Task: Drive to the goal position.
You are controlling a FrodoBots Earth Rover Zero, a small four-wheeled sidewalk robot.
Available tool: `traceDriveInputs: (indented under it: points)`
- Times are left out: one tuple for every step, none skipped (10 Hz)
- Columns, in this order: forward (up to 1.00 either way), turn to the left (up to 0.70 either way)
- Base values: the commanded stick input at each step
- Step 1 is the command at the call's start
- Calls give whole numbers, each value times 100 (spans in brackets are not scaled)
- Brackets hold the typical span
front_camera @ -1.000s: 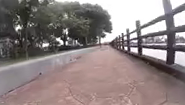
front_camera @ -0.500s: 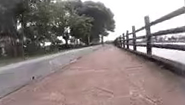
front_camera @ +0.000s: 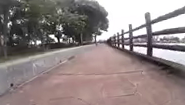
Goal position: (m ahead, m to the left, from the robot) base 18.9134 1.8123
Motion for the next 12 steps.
traceDriveInputs:
  points:
    - [100, -5]
    - [100, 0]
    - [100, 0]
    - [100, 0]
    - [100, 0]
    - [100, 0]
    - [100, 0]
    - [100, 0]
    - [100, 0]
    - [100, 0]
    - [100, 0]
    - [100, -29]
